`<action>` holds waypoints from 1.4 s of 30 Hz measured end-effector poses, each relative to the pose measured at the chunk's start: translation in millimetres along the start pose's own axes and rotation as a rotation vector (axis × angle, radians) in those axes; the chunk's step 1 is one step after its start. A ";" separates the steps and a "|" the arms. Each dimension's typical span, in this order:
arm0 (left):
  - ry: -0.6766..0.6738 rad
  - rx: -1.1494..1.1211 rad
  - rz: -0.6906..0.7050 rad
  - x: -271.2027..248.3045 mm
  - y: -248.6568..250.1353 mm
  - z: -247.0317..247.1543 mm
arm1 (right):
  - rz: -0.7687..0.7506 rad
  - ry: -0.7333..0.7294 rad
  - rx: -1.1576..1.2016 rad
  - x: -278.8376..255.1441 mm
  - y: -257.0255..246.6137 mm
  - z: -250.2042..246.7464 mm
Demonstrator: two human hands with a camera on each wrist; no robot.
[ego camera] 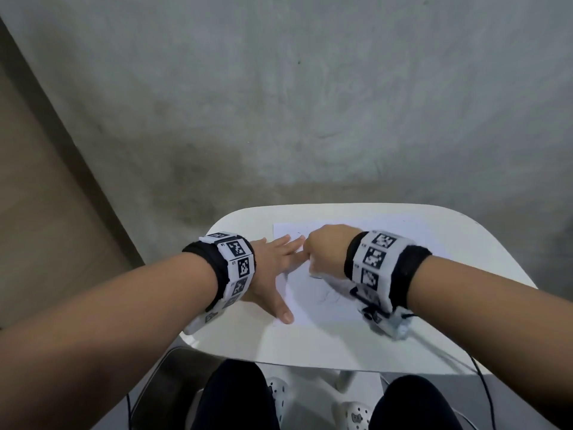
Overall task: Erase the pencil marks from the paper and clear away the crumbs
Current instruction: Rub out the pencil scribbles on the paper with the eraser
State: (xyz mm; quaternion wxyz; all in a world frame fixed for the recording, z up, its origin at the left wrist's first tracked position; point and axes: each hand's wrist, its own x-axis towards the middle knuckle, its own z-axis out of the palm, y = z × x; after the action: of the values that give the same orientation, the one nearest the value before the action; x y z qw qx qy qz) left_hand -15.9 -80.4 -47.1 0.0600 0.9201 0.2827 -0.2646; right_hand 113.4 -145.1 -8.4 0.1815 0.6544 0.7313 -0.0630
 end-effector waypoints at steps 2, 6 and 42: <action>-0.002 -0.016 -0.050 -5.7 7.2 -3.0 | -0.100 -0.024 -0.017 -1.6 -13.2 3.5; 0.002 -0.019 -0.018 -5.9 7.0 -3.9 | -0.107 -0.033 -0.015 -2.1 -4.4 -0.5; -0.025 0.016 -0.011 11.1 -9.3 8.7 | -0.050 -0.022 -0.125 -21.9 17.0 12.2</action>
State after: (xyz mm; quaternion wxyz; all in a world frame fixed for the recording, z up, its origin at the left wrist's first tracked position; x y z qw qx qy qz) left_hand -17.2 -69.5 -59.9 0.0548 0.9157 0.2847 -0.2784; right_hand 134.0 -167.3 -9.7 0.2285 0.6226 0.7479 -0.0291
